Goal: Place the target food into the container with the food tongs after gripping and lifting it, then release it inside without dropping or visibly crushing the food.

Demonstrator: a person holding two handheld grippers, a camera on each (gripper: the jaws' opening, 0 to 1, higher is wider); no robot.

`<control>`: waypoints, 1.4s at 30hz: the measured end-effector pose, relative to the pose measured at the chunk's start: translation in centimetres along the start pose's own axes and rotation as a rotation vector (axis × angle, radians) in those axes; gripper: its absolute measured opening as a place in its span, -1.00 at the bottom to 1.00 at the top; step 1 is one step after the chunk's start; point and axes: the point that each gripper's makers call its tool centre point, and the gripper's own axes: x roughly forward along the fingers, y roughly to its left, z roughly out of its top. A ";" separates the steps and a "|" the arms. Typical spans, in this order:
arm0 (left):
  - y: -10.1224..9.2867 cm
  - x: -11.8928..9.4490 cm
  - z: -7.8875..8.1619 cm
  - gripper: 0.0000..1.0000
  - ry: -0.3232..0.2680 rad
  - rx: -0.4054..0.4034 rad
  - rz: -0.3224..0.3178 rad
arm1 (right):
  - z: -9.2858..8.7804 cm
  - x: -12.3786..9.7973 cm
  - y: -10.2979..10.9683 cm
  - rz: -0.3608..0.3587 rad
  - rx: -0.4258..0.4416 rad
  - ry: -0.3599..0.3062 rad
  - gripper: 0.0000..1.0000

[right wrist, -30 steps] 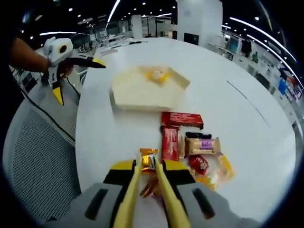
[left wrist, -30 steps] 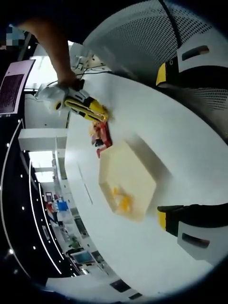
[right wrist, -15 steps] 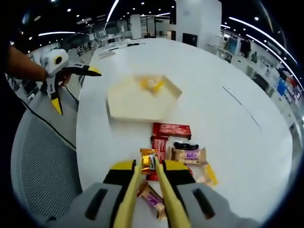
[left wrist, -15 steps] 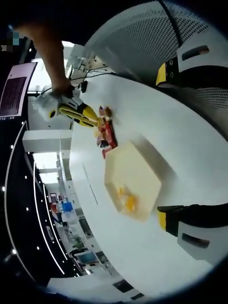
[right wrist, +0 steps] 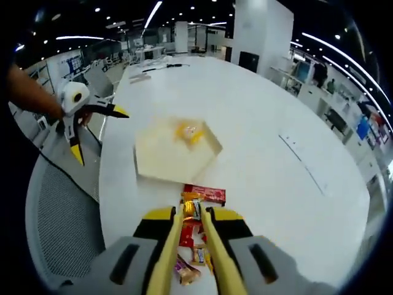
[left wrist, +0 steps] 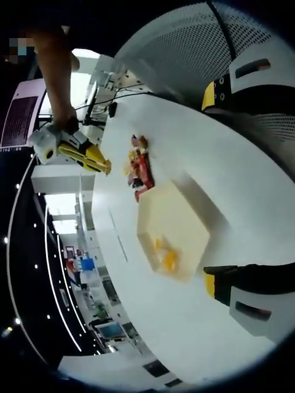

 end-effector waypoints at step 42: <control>0.3 0.1 -0.7 0.99 0.039 0.033 0.024 | 13.8 8.2 2.7 0.090 -0.109 -0.073 -0.58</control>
